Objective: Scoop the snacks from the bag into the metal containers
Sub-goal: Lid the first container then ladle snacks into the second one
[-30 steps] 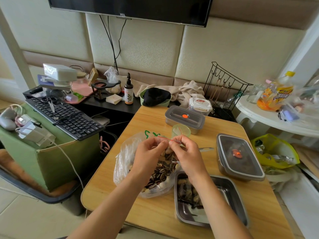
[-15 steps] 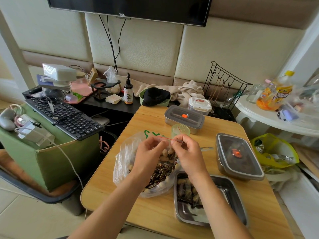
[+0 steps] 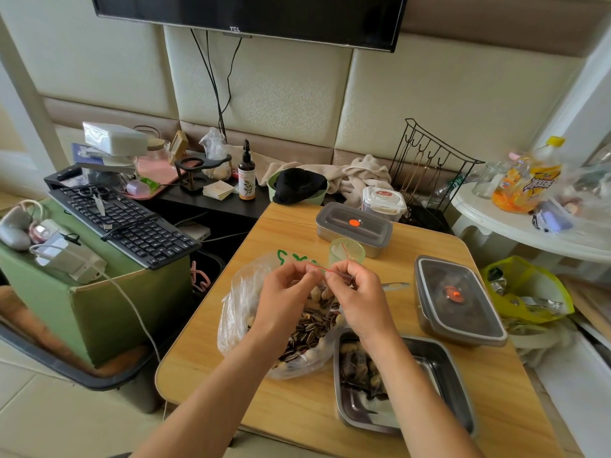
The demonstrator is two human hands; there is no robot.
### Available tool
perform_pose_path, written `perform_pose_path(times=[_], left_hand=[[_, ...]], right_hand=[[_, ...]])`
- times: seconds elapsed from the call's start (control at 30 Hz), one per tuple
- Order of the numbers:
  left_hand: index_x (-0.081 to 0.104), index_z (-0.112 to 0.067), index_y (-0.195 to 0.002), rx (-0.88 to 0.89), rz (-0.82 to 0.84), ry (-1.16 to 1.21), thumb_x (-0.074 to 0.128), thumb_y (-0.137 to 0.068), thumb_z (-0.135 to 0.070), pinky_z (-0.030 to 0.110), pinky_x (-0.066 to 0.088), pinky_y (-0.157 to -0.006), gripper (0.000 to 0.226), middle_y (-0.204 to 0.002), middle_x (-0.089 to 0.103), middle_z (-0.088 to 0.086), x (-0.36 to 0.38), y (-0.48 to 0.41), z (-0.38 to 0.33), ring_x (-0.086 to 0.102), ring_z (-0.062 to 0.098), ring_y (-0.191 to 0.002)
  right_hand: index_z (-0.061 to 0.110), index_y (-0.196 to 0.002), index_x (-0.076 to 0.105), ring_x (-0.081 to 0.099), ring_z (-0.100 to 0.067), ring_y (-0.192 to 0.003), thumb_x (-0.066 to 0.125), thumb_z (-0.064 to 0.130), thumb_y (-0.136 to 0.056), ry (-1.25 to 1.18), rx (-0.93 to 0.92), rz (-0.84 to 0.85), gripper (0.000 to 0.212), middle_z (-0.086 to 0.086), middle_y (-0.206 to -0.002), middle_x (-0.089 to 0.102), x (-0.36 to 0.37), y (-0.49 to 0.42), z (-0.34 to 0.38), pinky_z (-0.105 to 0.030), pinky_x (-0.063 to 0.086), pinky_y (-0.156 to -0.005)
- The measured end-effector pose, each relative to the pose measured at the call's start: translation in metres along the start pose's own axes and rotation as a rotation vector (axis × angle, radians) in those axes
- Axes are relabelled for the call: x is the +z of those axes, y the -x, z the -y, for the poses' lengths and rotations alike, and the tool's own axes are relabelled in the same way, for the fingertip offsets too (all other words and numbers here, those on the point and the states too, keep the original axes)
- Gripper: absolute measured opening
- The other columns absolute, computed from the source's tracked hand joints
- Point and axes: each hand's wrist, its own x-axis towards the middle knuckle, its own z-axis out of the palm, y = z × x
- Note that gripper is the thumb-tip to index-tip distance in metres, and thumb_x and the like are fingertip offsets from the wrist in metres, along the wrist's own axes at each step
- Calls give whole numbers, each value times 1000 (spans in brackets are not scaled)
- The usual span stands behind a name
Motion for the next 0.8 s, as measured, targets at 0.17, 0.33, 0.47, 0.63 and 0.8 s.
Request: perform_pose_path(times=[0.17, 0.33, 0.47, 0.63, 0.8], left_hand=[[70, 1, -100, 7, 1, 6, 68, -98, -15, 24, 57, -67, 17, -90, 74, 19, -2, -1, -1, 68, 18, -73], [71, 4, -101, 20, 8, 18, 67, -99, -13, 17, 56, -63, 19, -91, 75, 20, -2, 0, -1, 69, 16, -70], [73, 4, -100, 26, 6, 13, 67, -99, -13, 17, 57, -65, 18, -92, 76, 19, -1, 0, -1, 70, 20, -75], [70, 5, -100, 6, -1, 16, 66, -100, -12, 25, 58, -56, 17, -88, 73, 24, -2, 0, -3, 69, 20, -67], [68, 5, -101, 0, -11, 9, 68, -98, -11, 27, 60, -59, 16, -88, 73, 24, -4, -1, -1, 70, 21, -70]], right_hand=[[19, -84, 69, 65, -13, -77, 66, 30, -92, -10, -10, 6, 14, 6, -77, 70, 0, 0, 0, -35, 54, -71], [20, -86, 70, 67, -13, -84, 69, 24, -95, -3, -2, -4, 11, 5, -83, 72, -1, -1, -2, -31, 54, -75], [22, -85, 70, 65, -8, -80, 71, 22, -95, 0, 3, -16, 11, 10, -79, 71, -1, -1, -2, -29, 52, -74], [20, -84, 70, 69, -19, -84, 66, 37, -87, -8, -13, -3, 18, 0, -83, 74, 0, 1, 1, -35, 57, -76], [22, -84, 69, 67, -17, -83, 65, 38, -87, -18, -2, 24, 18, 3, -82, 72, -1, 1, 0, -39, 56, -78]])
